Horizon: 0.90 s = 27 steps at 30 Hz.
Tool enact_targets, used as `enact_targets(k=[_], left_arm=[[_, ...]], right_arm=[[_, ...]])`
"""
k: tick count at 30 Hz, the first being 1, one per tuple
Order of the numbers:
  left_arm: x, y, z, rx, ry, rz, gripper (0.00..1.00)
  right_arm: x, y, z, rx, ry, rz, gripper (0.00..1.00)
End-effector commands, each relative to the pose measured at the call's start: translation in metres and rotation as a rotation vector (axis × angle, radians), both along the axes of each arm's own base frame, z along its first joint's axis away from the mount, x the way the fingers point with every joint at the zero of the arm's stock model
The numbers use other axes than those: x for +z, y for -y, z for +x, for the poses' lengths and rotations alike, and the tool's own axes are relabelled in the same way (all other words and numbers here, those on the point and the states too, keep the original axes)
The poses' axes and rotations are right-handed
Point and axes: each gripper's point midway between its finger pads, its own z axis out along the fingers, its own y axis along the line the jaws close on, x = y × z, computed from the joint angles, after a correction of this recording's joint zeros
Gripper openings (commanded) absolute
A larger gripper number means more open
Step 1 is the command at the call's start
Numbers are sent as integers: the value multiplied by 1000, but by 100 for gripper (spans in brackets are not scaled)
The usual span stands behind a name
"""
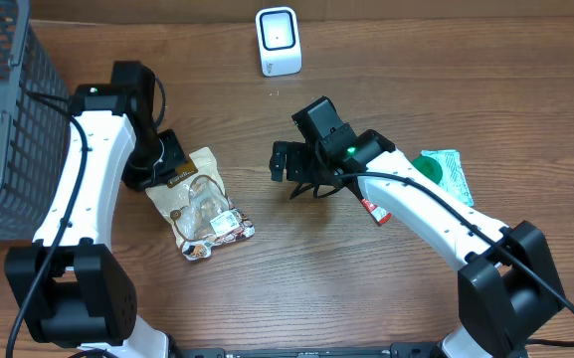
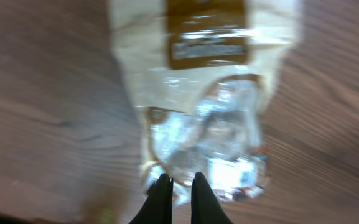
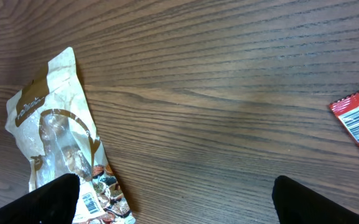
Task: Scan the item barcode
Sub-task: 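Move the left gripper right over the clear snack bag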
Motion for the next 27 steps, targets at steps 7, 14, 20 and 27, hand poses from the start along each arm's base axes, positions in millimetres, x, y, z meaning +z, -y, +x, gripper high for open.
enact_targets(k=[7, 14, 20, 27], left_arm=[[-51, -40, -23, 179, -31, 233, 4], [-90, -40, -17, 173, 47, 230, 6], [-97, -12, -5, 111, 91, 64, 4], [-95, 23, 13, -45, 163, -69, 6]], right_arm=[[-3, -1, 0, -2, 1, -7, 100], [-3, -1, 0, -2, 1, -7, 100], [-3, -1, 0, -2, 2, -7, 100], [-3, -1, 0, -2, 2, -7, 100]])
